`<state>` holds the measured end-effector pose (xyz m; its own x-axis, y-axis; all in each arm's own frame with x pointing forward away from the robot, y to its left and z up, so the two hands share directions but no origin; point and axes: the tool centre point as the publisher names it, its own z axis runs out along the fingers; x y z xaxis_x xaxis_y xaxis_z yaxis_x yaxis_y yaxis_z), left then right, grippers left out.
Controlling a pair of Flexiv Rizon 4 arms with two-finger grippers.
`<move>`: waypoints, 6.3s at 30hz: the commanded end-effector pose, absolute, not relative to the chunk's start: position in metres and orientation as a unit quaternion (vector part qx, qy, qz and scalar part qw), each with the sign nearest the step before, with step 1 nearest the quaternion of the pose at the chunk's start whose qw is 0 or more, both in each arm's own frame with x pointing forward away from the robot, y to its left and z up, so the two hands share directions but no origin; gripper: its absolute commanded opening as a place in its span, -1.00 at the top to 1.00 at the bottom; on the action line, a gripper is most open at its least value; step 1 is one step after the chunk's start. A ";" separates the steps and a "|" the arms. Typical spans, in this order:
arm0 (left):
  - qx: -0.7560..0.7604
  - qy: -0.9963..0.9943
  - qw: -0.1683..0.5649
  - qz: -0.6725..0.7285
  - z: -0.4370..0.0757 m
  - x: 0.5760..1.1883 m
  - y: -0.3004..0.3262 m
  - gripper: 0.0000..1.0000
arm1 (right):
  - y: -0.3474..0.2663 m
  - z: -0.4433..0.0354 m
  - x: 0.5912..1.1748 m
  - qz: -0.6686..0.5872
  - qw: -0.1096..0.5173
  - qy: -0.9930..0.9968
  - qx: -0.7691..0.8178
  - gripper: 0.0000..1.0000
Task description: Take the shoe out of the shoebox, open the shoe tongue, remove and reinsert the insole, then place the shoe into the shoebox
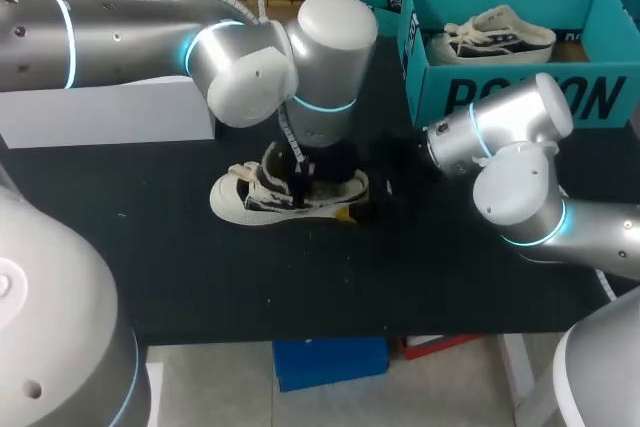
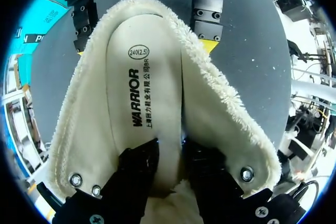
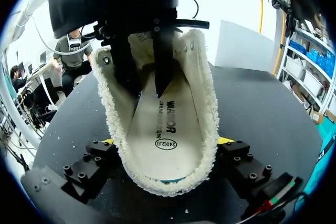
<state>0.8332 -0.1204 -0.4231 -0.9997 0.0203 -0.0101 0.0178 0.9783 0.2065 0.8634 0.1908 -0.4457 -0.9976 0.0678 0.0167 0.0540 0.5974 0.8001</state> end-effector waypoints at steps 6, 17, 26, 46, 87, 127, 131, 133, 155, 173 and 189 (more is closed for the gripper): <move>0.011 0.988 0.075 0.132 -0.477 0.834 -0.107 0.41 | 0.191 -0.446 0.866 0.447 0.008 0.894 0.036 1.00; -0.017 0.984 0.125 0.126 -0.496 0.861 -0.098 0.47 | 0.191 -0.446 0.866 0.447 0.008 0.894 0.036 1.00; -0.030 0.978 0.165 0.122 -0.503 0.895 -0.100 0.48 | 0.191 -0.446 0.866 0.447 0.008 0.894 0.036 1.00; -0.052 0.983 0.163 0.070 -0.492 0.923 -0.102 1.00 | 0.191 -0.446 0.866 0.447 0.008 0.894 0.036 1.00; -0.051 0.998 0.003 -0.047 -0.383 0.858 -0.124 1.00 | 0.191 -0.446 0.866 0.447 0.008 0.894 0.036 1.00; -0.034 0.997 0.001 -0.068 -0.379 0.858 -0.152 0.22 | 0.191 -0.446 0.866 0.447 0.008 0.894 0.036 1.00; -0.026 0.996 0.002 -0.080 -0.384 0.856 -0.161 0.22 | 0.191 -0.446 0.866 0.447 0.008 0.894 0.036 1.00; -0.021 0.996 0.002 -0.082 -0.386 0.853 -0.164 0.22 | 0.191 -0.446 0.866 0.447 0.008 0.894 0.036 1.00; 0.015 0.996 0.030 -0.082 -0.378 0.830 -0.148 0.12 | 0.191 -0.446 0.866 0.447 0.008 0.894 0.036 1.00; 0.016 0.996 0.069 -0.050 -0.397 0.846 -0.156 0.11 | 0.191 -0.446 0.866 0.447 0.008 0.894 0.036 1.00; 0.012 0.991 0.122 -0.044 -0.402 0.853 -0.173 0.11 | 0.191 -0.446 0.866 0.447 0.008 0.894 0.036 1.00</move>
